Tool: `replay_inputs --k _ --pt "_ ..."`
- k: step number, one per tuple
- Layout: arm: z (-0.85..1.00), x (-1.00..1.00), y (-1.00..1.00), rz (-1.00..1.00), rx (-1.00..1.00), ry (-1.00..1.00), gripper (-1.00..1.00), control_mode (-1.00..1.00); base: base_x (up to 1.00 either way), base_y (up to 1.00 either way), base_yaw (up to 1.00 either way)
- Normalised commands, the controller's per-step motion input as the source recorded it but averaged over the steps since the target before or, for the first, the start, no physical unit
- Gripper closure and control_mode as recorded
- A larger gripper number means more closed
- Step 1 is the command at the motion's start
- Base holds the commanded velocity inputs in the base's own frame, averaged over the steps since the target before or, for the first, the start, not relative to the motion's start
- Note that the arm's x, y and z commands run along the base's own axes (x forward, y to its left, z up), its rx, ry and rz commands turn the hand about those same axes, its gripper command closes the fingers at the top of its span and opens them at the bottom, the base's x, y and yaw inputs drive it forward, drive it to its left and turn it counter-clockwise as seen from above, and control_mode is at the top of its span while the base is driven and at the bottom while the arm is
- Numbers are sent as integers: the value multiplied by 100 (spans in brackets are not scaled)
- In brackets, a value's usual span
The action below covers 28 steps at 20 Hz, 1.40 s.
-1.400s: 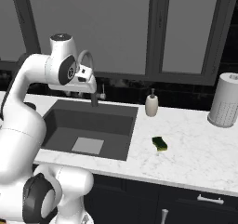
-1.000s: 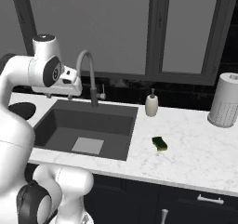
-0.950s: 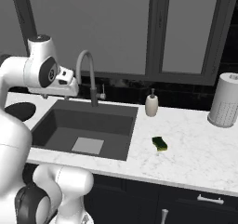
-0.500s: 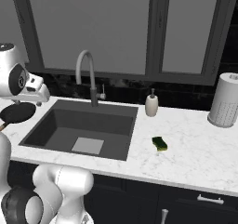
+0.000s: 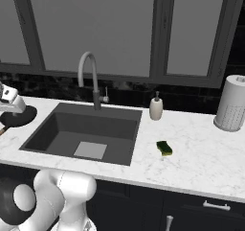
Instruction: Pick the pan and sponge and place them into the sink. Then turn on the water.
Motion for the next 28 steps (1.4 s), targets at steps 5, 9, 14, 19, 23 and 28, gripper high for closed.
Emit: replay_inputs --k 5,9,14,19,23,28 --pt "-52 5 98 -2 0 1 -100 -100 0 0 0" --pt "-40 4 82 -8 0 4 -100 -100 0 0 0" --pt "-32 10 73 -7 0 1 -100 -100 0 0 0" --pt "-31 7 48 -6 0 1 -100 -100 0 0 0" --pt "-39 14 33 -2 2 4 -100 -100 0 0 0" --pt "-42 13 27 -1 3 0 -100 -100 0 0 0"
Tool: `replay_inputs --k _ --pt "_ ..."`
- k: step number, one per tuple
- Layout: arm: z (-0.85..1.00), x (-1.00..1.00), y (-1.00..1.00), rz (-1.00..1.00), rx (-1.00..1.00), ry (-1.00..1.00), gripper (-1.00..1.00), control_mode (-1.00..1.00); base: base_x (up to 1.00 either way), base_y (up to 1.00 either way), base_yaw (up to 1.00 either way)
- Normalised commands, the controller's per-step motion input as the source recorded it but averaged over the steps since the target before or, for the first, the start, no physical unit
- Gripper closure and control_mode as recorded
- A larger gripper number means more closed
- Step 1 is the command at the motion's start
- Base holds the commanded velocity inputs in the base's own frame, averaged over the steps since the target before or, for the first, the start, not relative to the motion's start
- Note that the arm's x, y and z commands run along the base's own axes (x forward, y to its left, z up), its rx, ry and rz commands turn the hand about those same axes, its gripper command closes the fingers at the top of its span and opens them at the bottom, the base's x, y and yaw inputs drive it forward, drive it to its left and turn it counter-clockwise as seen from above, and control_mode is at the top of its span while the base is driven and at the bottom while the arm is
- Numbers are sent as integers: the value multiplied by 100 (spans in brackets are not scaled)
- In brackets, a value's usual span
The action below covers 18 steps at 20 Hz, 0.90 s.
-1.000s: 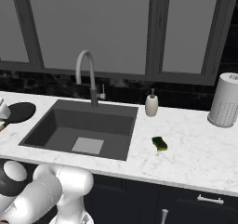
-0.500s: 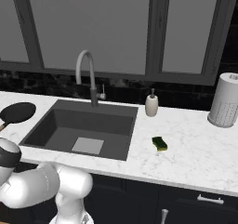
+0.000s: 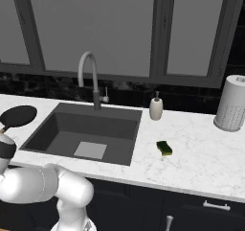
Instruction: Pick the pan and sponge and place them into the sink. Then turn on the water.
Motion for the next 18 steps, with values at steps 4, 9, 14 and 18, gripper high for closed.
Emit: replay_inputs --k 4,9,14,18 --pt "-29 16 8 -2 1 0 -100 -100 0 0 0" --pt "-16 26 5 -2 0 0 -100 -100 0 0 0" --pt "-24 30 0 0 0 0 -100 -100 0 0 0" --pt "-28 24 0 0 0 1 -100 -100 0 0 0"
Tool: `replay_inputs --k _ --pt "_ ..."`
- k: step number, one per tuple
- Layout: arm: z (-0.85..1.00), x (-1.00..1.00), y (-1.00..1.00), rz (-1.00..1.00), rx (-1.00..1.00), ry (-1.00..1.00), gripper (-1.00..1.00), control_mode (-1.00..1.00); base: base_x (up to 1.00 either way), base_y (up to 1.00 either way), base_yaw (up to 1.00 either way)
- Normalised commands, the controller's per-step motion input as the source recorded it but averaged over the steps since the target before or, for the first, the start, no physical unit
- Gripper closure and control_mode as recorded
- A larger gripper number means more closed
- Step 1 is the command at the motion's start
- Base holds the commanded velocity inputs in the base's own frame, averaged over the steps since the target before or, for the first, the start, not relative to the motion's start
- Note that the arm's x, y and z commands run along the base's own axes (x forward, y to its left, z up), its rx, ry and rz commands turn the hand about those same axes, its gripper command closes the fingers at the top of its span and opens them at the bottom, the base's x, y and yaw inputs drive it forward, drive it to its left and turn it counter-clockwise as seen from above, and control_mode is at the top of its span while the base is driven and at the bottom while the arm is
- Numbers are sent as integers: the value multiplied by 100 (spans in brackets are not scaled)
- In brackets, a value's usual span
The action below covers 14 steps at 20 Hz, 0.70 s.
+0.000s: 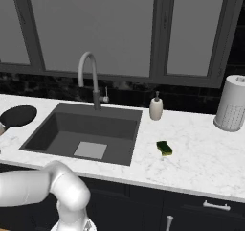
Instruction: Pick the pan and sponge and place them into the sink. Then turn on the water.
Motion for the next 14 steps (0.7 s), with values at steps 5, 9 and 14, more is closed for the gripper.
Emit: replay_inputs --k 5,9,14 --pt "-30 24 9 0 0 0 -100 -100 0 0 0" --pt "-32 26 19 0 0 2 -100 -100 0 0 0" --pt "-28 28 20 -1 0 5 -100 -100 0 0 0"
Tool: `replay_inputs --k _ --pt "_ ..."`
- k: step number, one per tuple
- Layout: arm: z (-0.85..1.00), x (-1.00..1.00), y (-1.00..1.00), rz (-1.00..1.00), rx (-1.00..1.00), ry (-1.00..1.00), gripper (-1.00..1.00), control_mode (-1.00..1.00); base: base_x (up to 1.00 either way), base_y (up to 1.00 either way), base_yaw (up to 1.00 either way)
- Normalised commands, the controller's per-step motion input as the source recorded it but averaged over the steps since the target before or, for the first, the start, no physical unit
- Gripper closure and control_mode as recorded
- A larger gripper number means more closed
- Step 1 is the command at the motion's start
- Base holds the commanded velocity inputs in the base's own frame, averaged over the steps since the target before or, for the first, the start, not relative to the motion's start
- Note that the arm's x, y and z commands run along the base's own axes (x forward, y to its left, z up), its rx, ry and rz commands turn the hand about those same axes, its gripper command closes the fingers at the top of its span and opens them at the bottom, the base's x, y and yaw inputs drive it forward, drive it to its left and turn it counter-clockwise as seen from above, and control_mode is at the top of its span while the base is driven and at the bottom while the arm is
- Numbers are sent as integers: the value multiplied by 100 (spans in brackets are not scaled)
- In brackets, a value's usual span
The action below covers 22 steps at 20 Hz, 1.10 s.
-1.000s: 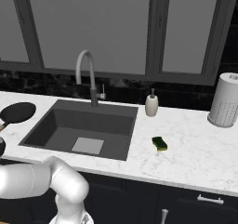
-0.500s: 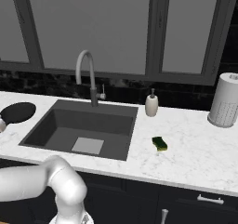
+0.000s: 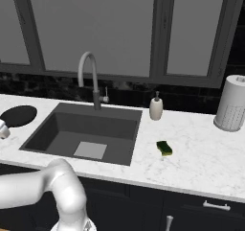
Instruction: Pick the pan and sponge and place them into the sink. Then turn on the water.
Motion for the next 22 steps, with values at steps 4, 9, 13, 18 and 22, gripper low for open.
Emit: replay_inputs --k 4,9,13,18,22 --pt "-25 19 14 0 0 7 -100 -100 0 0 0" --pt "-27 13 23 -1 -1 6 -100 -100 0 0 0" --pt "-30 11 26 -3 -3 6 -100 -100 0 0 0" --pt "-40 7 17 -2 -3 4 100 -100 0 0 0" --pt "-48 0 0 0 0 3 100 -100 0 0 0"
